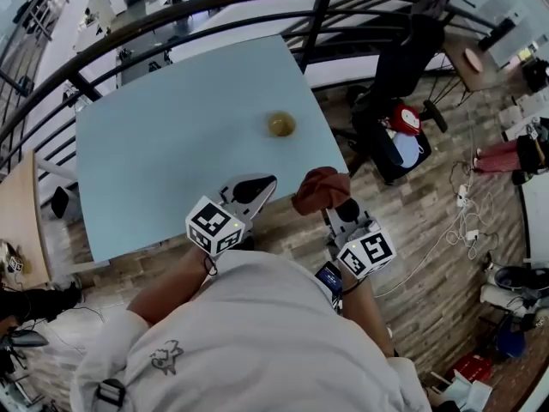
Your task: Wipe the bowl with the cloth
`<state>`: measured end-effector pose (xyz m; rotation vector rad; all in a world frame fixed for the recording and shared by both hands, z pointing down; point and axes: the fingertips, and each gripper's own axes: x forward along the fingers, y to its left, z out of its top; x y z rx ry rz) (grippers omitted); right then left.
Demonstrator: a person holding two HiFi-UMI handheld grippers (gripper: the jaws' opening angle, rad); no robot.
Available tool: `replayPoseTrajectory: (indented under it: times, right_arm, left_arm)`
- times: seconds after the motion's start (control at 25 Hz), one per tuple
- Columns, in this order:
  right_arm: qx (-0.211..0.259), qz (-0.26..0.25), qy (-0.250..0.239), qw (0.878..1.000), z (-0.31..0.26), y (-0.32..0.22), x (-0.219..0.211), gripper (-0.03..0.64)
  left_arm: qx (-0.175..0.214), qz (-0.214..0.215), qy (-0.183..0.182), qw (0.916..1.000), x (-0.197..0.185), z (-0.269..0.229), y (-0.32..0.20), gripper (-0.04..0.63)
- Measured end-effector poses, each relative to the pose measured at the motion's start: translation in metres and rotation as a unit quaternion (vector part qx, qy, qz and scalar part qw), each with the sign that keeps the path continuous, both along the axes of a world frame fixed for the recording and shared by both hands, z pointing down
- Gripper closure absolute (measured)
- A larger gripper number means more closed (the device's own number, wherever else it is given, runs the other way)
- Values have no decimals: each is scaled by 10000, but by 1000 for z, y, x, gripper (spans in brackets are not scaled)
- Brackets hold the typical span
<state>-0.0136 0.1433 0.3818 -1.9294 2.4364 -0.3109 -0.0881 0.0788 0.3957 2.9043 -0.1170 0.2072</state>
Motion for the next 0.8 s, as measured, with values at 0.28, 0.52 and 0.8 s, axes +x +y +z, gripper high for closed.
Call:
replayPoseTrajectory:
  times: [0.28,0.52,0.8]
  right_arm:
    - [17,111,12,9999,3,-84,-5,554]
    - [-38,-188,-94,9998,5,-129,-3,554]
    - [-100,-849,-151,9962,19,-191,53,554]
  left_arm:
    - [154,291,-55,9994,1,-3,-65,581]
    - [36,32,-181,9998,5,-2,-108,581]
    - [37,-699,-146,9974,48,5,-160,581]
